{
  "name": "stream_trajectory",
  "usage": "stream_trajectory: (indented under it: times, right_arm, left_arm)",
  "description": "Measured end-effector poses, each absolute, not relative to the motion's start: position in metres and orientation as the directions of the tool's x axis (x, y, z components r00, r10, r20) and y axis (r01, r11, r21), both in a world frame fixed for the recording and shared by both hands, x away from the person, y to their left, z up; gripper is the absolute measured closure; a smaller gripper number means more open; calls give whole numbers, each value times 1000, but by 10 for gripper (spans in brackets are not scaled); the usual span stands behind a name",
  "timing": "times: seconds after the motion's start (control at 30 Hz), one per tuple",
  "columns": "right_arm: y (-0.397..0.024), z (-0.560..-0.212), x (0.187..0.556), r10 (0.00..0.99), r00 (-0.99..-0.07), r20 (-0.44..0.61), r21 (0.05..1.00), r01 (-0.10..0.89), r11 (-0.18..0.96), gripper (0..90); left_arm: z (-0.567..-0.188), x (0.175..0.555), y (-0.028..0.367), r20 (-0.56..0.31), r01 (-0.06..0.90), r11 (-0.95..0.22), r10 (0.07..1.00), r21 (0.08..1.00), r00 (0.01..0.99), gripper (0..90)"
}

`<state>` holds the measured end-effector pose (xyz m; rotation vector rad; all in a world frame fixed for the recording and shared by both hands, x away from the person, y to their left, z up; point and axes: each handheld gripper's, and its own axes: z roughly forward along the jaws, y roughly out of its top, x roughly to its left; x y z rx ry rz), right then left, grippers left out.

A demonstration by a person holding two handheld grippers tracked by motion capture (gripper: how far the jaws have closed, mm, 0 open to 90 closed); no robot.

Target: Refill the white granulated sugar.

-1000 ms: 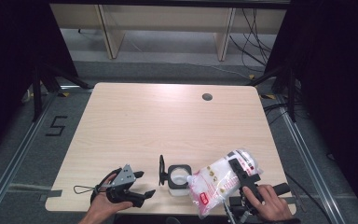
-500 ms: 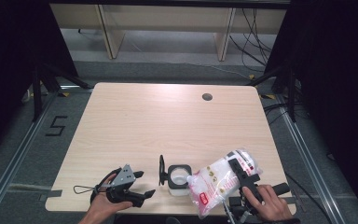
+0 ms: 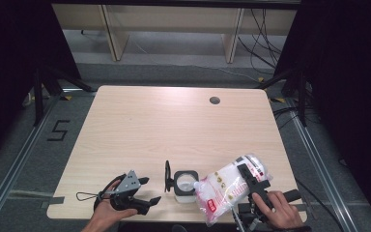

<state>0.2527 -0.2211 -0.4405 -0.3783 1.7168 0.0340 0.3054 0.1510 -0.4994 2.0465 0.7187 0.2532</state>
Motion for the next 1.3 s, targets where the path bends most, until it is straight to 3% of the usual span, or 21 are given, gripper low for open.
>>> stream_trajectory:
  times: [1.03,1.3]
  right_arm:
    - [-226,-435,252,-245,-122,-962,-206,-264,942,429]
    - [-226,-440,253,-195,-124,-973,-156,-270,950,430]
  left_arm:
    - [-499,305,151,-98,391,-405,580,826,808,208]
    - [-500,306,152,-88,386,-408,585,827,806,208]
